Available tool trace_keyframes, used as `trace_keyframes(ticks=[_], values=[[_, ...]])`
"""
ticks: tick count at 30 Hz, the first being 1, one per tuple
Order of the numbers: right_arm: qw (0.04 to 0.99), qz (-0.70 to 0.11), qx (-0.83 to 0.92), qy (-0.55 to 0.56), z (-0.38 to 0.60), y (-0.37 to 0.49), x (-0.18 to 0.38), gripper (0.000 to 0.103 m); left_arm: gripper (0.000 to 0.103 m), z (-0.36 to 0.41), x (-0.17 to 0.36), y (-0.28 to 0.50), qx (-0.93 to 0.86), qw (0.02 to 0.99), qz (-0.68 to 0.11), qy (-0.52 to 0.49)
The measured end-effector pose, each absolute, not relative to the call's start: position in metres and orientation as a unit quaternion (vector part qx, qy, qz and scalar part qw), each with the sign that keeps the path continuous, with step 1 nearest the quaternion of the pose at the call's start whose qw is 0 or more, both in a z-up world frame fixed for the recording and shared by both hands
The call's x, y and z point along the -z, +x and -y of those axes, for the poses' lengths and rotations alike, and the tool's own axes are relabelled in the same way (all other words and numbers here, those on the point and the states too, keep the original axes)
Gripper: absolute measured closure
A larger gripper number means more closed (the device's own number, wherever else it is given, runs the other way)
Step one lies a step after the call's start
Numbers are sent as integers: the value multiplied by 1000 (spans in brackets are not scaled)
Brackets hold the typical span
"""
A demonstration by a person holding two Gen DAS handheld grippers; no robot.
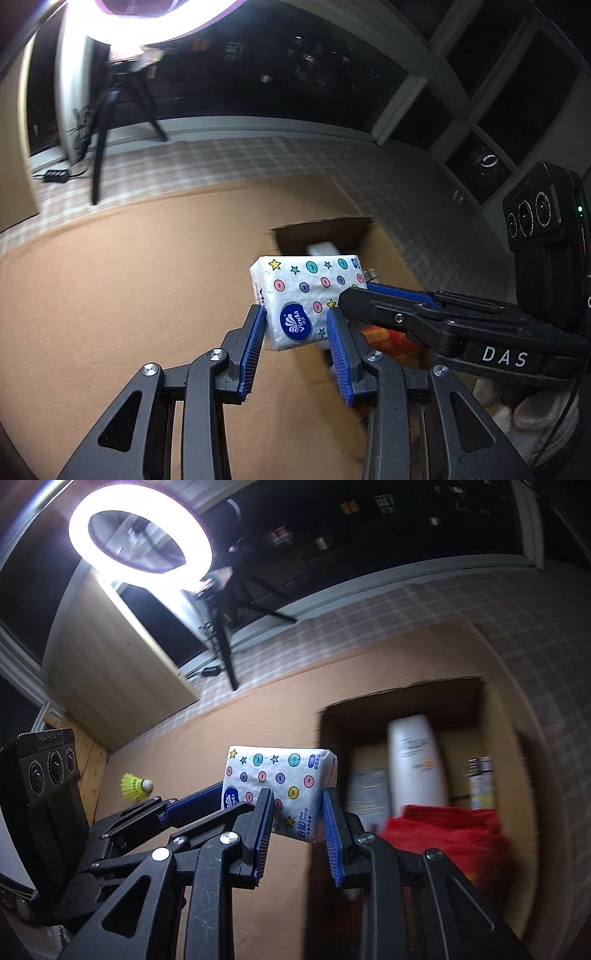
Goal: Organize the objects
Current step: 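Carry the tissue pack into the box and open the left tool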
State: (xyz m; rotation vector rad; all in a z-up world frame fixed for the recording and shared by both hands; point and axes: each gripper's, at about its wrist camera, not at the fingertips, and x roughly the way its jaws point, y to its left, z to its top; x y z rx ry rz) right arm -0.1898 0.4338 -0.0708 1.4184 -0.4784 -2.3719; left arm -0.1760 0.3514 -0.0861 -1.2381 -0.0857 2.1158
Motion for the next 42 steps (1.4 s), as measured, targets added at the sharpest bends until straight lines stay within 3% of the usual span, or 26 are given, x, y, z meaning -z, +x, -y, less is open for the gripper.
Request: trace_keyframes(ticks=[15, 17, 18, 19, 20, 21, 42], values=[[135, 169, 844, 490, -495, -192, 73, 77, 66, -433, 89, -178, -802, 367, 3, -471], [129, 170, 850, 482, -501, -192, 70, 73, 53, -437, 88, -179, -802, 370, 3, -469], [122, 167, 852, 481, -502, -193, 69, 60, 37, -438, 89, -180, -803, 367, 5, -470], [111, 163, 854, 481, -505, -193, 68, 54, 31, -437, 88, -180, -805, 365, 7, -468], [104, 162, 856, 481, -507, -193, 68, 45, 31, -435, 88, -180, -807, 363, 9, -465], [102, 163, 856, 480, -508, -192, 68, 45, 31, -433, 88, -182, -807, 361, 8, -467], [173, 144, 861, 455, -423, -181, 64, 42, 31, -292, 80, -172, -840, 276, 25, -466]])
